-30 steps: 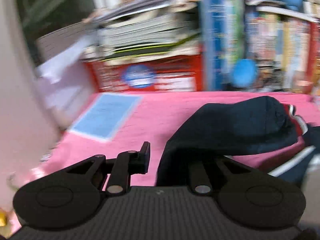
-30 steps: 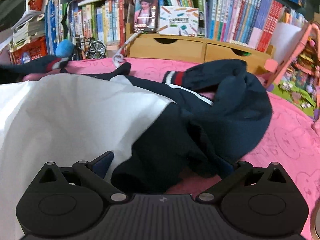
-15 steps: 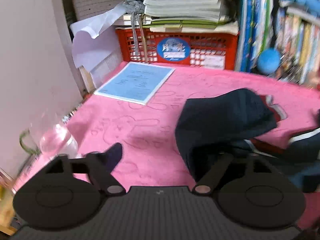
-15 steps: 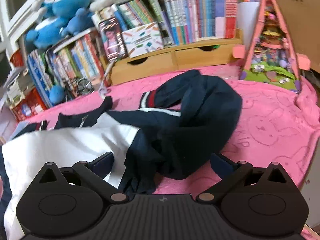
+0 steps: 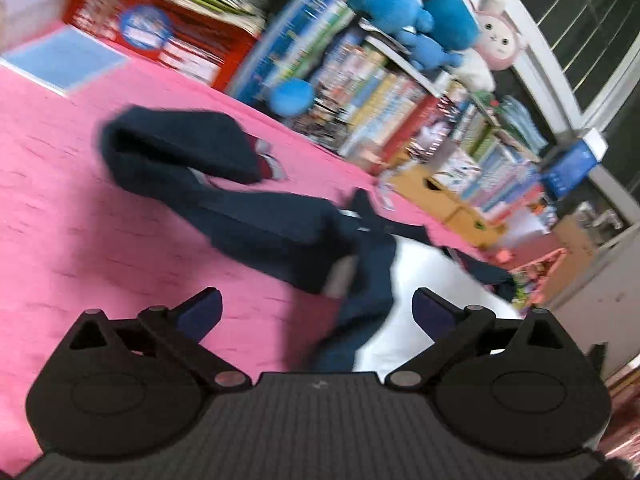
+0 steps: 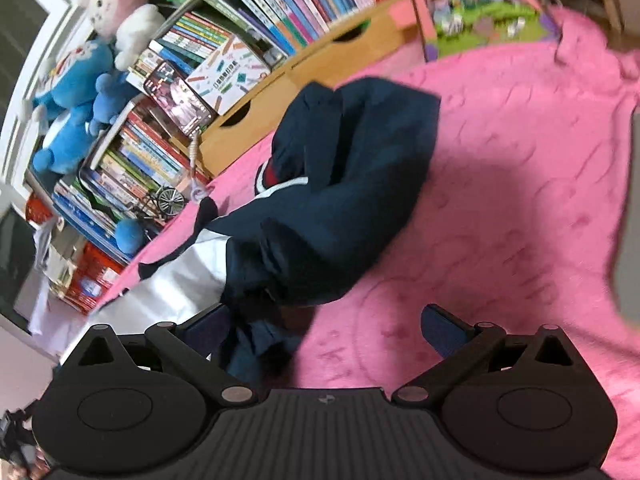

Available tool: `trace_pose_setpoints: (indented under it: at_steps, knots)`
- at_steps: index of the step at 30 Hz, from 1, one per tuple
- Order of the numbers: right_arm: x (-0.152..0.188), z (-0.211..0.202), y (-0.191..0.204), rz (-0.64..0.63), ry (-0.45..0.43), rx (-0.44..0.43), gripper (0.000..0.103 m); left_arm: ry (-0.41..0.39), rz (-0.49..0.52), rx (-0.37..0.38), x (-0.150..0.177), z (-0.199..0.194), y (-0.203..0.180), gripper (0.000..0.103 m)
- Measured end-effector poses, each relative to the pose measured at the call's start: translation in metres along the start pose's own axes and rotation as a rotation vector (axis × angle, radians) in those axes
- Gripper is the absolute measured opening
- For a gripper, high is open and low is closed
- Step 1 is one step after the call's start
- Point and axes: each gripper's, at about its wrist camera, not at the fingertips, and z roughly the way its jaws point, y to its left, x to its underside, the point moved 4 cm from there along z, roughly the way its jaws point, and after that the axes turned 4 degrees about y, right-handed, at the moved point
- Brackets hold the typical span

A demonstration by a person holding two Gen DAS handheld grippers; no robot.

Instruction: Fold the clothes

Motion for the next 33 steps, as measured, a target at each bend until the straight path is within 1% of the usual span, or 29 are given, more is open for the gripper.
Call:
trace_pose_setpoints:
  at_steps: [2, 3, 5, 7, 8, 9, 11, 12, 13, 16, 19, 23, 25, 26, 27, 28, 29, 30, 31, 32, 33]
  knots:
    - [-0.003, 0.001, 0.011, -0.046, -0.038, 0.065, 0.103, -0.028, 0.073, -0.027, -0.009, 0.010, -0.021, 0.102]
    - [-0.005, -0.001, 0.021, -0.096, -0.070, 0.103, 0.103, -0.041, 0.110, -0.040, -0.013, 0.015, -0.031, 0.102]
    - [-0.009, -0.005, 0.047, -0.233, -0.139, 0.159, 0.103, -0.069, 0.198, -0.072, -0.024, 0.024, -0.057, 0.102]
    - [-0.018, -0.003, 0.081, -0.400, -0.182, 0.164, 0.103, -0.101, 0.317, -0.134, -0.038, 0.038, -0.093, 0.103]
    - [-0.022, 0.002, 0.098, -0.477, -0.191, 0.165, 0.103, -0.108, 0.351, -0.161, -0.042, 0.046, -0.107, 0.103]
    - [-0.027, 0.011, 0.117, -0.555, -0.192, 0.170, 0.103, -0.105, 0.379, -0.176, -0.046, 0.059, -0.117, 0.103]
    - [-0.039, 0.036, 0.146, -0.662, -0.156, 0.185, 0.103, -0.095, 0.432, -0.203, -0.054, 0.084, -0.136, 0.103]
    - [-0.045, 0.051, 0.157, -0.697, -0.129, 0.192, 0.103, -0.072, 0.440, -0.201, -0.053, 0.097, -0.144, 0.103]
    - [-0.049, 0.068, 0.167, -0.726, -0.101, 0.199, 0.103, -0.040, 0.462, -0.180, -0.046, 0.106, -0.147, 0.102]
    - [-0.056, 0.118, 0.190, -0.784, -0.018, 0.224, 0.103, 0.056, 0.527, -0.117, -0.026, 0.133, -0.156, 0.101]
    - [-0.059, 0.163, 0.197, -0.769, 0.063, 0.260, 0.103, 0.135, 0.654, -0.110, 0.011, 0.152, -0.162, 0.101]
    - [-0.064, 0.207, 0.198, -0.706, 0.147, 0.292, 0.103, 0.172, 0.758, -0.064, 0.043, 0.157, -0.163, 0.103]
    - [-0.062, 0.223, 0.200, -0.701, 0.158, 0.298, 0.102, 0.190, 0.808, -0.042, 0.059, 0.159, -0.163, 0.103]
    - [-0.060, 0.226, 0.202, -0.709, 0.151, 0.297, 0.101, 0.191, 0.816, -0.042, 0.062, 0.159, -0.161, 0.103]
    - [-0.058, 0.227, 0.205, -0.717, 0.145, 0.286, 0.092, 0.192, 0.819, -0.041, 0.065, 0.159, -0.158, 0.103]
    - [-0.056, 0.225, 0.210, -0.724, 0.147, 0.273, 0.071, 0.189, 0.819, -0.040, 0.068, 0.160, -0.156, 0.103]
    - [-0.054, 0.221, 0.216, -0.740, 0.141, 0.274, 0.061, 0.180, 0.816, -0.038, 0.070, 0.162, -0.153, 0.103]
    - [-0.053, 0.219, 0.223, -0.774, 0.120, 0.304, 0.044, 0.175, 0.808, -0.036, 0.071, 0.164, -0.150, 0.103]
    - [-0.053, 0.218, 0.227, -0.804, 0.101, 0.337, 0.032, 0.171, 0.804, -0.034, 0.070, 0.162, -0.150, 0.103]
    - [-0.054, 0.217, 0.230, -0.814, 0.089, 0.350, 0.031, 0.169, 0.806, -0.037, 0.070, 0.162, -0.151, 0.103]
    - [-0.057, 0.217, 0.231, -0.811, 0.079, 0.351, 0.026, 0.167, 0.809, -0.040, 0.070, 0.162, -0.151, 0.103]
